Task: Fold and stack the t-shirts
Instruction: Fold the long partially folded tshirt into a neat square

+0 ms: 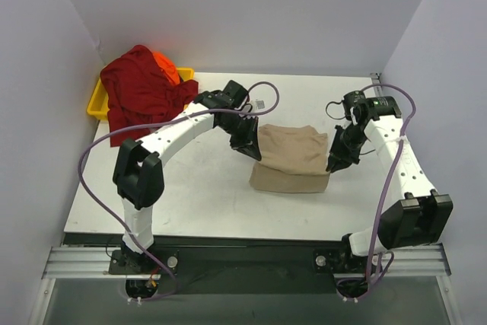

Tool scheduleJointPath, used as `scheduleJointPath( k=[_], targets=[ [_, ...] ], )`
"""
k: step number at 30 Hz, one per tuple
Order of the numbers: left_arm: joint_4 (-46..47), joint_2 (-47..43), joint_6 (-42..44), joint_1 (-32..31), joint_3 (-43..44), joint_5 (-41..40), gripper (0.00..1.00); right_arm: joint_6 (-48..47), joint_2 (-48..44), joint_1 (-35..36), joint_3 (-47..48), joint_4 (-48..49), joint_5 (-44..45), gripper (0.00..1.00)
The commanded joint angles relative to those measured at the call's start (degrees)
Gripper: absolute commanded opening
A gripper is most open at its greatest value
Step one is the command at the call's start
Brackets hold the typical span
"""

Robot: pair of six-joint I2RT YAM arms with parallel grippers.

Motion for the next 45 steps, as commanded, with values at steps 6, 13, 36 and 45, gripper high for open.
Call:
scheduleJointPath(
  k=[6,13,36,45],
  targets=[
    [4.47,5.25,-3.16,3.82,7.46,5.17,0.00,-2.36,5.91,-3.07,6.95,1.64,1.68,0.00],
    [15.70,9.82,-10.98,6.47,7.64,10.80,0.00,-3.94,13.46,-5.09,14.51,3.84,3.62,0.00],
    [33.29,25.47,-23.12,12.18,15.19,4.04,0.29,-7.90,44.66,-6.68,40.41,9.55,0.48,0.29],
    [29.08,24.78,-14.08,10.87,19.86,-1.59,0.59,-11.50,39.68,-8.52,36.42,14.82,-9.21,0.66]
  ],
)
